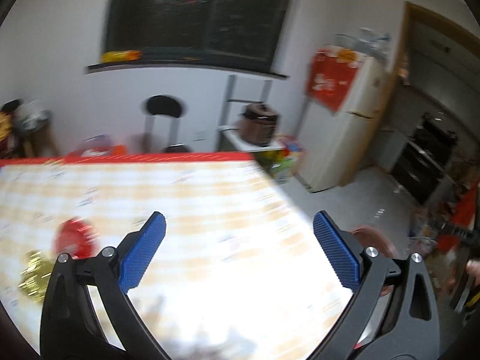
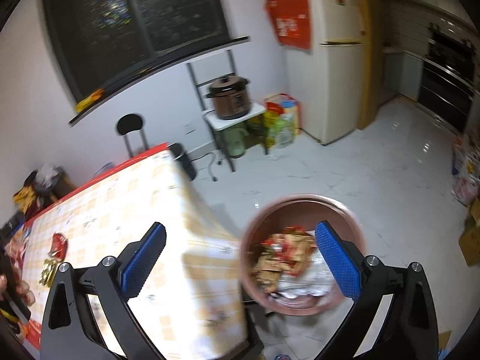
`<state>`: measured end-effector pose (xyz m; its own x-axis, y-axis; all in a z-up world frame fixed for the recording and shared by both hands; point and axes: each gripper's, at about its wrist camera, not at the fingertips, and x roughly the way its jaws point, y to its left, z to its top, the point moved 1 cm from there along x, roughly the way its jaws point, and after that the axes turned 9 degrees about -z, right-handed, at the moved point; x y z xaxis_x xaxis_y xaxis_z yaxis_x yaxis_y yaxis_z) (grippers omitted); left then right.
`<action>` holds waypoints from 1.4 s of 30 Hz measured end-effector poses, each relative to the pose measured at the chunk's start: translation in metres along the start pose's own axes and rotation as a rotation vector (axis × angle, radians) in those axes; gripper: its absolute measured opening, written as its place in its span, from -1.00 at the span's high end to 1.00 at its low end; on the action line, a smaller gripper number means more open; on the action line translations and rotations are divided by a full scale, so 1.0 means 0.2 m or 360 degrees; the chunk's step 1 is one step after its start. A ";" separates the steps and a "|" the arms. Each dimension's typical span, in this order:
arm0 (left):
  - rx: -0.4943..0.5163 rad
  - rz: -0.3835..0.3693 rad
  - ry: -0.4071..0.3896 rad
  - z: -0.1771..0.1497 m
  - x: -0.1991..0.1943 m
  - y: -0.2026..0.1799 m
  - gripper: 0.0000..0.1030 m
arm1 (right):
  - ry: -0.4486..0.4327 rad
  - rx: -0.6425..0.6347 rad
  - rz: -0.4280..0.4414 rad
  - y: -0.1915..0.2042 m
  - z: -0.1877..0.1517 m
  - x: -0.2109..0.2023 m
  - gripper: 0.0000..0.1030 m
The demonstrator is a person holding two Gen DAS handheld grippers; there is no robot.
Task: Collect trash
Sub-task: 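Return both tools to the table toward the gold foil and red can, then grasp the gold foil wrapper with the left tool and lift it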
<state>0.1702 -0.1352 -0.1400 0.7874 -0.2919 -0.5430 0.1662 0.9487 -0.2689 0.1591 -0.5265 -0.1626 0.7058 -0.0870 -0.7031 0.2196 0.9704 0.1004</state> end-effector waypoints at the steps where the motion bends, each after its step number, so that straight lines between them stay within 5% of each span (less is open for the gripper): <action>1: -0.0020 0.0044 -0.0001 -0.03 -0.07 0.08 -0.89 | 0.0005 -0.0023 0.0021 0.07 0.00 0.01 -0.90; 9: -0.0307 0.0367 0.0013 -0.31 -0.56 0.78 -0.89 | 0.0071 -0.0249 0.0210 0.77 -0.01 0.06 -0.90; 18: -0.0676 0.0472 0.0038 -0.63 -0.83 1.37 -0.88 | 0.0152 -0.0512 0.0367 1.56 -0.15 0.06 -0.90; 25: -0.0815 0.0348 0.0152 -0.77 -0.74 1.62 -0.85 | 0.0246 -0.0621 0.0411 2.03 -0.33 0.08 -0.90; 29: -0.1034 0.0185 0.0181 -0.85 -0.65 1.75 -0.35 | 0.0303 -0.0708 0.0408 2.25 -0.45 0.09 -0.90; 42: -0.1284 0.0021 0.0229 -0.94 -0.41 1.94 0.24 | 0.0339 -0.0819 0.0349 2.49 -0.57 0.07 -0.90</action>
<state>0.0596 0.2346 -0.3490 0.6934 -0.3463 -0.6319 -0.3639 0.5887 -0.7218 0.2008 -0.0194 -0.2033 0.5353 0.1230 -0.8357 -0.3079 0.9497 -0.0575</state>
